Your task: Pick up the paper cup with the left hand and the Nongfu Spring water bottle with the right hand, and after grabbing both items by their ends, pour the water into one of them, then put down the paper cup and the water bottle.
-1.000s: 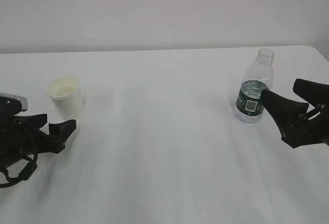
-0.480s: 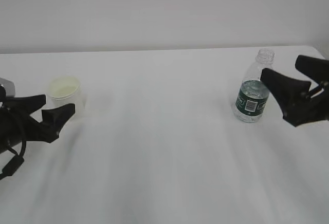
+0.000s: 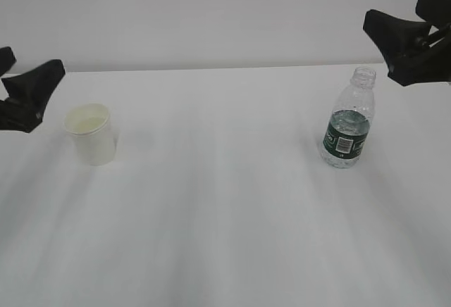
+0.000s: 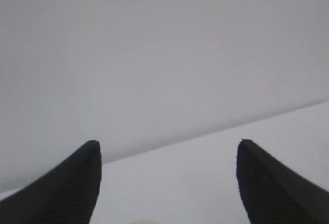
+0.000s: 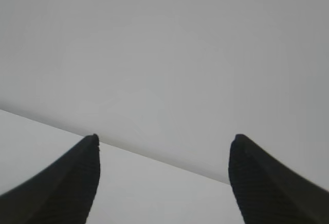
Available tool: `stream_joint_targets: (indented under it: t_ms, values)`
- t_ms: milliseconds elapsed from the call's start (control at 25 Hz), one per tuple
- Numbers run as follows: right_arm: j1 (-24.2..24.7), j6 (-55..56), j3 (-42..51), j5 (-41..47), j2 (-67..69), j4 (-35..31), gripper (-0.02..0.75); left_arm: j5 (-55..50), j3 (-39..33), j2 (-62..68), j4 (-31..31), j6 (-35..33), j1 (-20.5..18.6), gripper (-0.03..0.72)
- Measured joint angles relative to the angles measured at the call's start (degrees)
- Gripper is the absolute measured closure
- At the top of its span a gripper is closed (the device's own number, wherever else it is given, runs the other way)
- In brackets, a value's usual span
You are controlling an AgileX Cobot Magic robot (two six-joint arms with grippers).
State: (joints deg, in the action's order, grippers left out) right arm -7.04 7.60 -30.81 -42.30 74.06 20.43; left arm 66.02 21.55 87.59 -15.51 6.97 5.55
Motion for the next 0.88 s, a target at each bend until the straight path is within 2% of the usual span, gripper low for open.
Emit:
stream_joint_targets:
  t_ms: [560,880]
  values:
    - [0.0,0.1,-0.48,5.61,-2.08,0.0,0.148,-3.12,-0.22,-12.83,0.31,0.79,0.0,0.101]
    - [0.0,0.1,-0.48,6.44,-2.8,0.0,0.148,-7.04,-0.35,-18.05,-4.43,1.95,0.0,0.101]
